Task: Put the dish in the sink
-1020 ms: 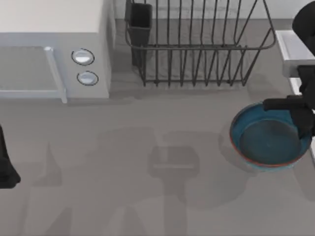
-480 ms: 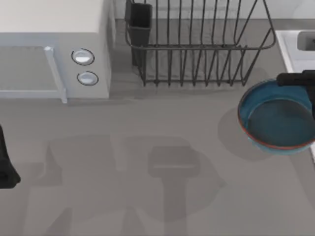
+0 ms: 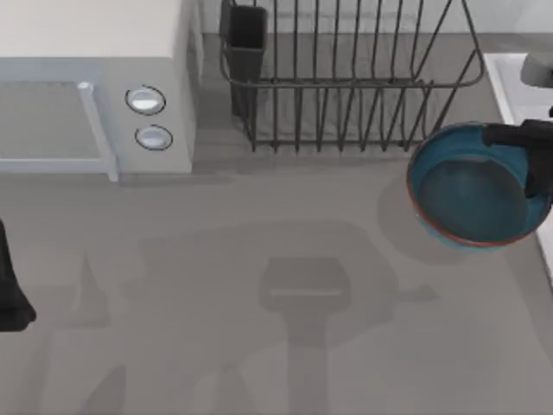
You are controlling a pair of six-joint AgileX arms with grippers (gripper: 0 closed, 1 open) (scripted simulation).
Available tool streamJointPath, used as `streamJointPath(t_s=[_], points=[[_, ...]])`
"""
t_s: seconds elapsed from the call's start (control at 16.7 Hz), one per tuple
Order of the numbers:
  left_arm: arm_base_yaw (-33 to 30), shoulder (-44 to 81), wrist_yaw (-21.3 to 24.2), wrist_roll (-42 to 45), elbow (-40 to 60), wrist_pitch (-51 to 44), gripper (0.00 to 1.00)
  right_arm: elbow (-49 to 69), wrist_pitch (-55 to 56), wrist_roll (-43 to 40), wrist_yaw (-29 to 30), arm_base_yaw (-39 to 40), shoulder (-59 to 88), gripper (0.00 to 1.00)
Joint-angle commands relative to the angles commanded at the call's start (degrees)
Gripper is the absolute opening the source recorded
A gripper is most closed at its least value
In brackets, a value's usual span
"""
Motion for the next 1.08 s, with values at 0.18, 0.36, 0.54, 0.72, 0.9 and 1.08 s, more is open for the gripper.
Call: streamJointPath(t_s=[0.18,0.36,0.54,0.72,0.9,1.08], points=[[0.0,0.0,0.0,0.0,0.0,0.0,1.0,-7.49,15.71,-1.35,-4.64,-4.24,-0.72,0.0],[0.0,0.0,0.0,0.0,0.0,0.0,1.0,-16.15,34.71,-2.93,-9.29,-9.6,-1.39,0.0],[0.0,0.0,0.0,0.0,0.0,0.0,1.0,-25.05,55.07,-4.85,-13.58,-15.84,-2.2,0.0],[0.0,0.0,0.0,0.0,0.0,0.0,1.0,-32.97,74.21,-6.92,-17.12,-22.29,-3.45,0.0],[0.0,0.0,0.0,0.0,0.0,0.0,1.0,-38.95,90.02,-8.85,-19.69,-28.43,-5.2,0.0],[0.0,0.0,0.0,0.0,0.0,0.0,1.0,-42.8,101.55,-10.41,-21.31,-33.89,-7.48,0.0]])
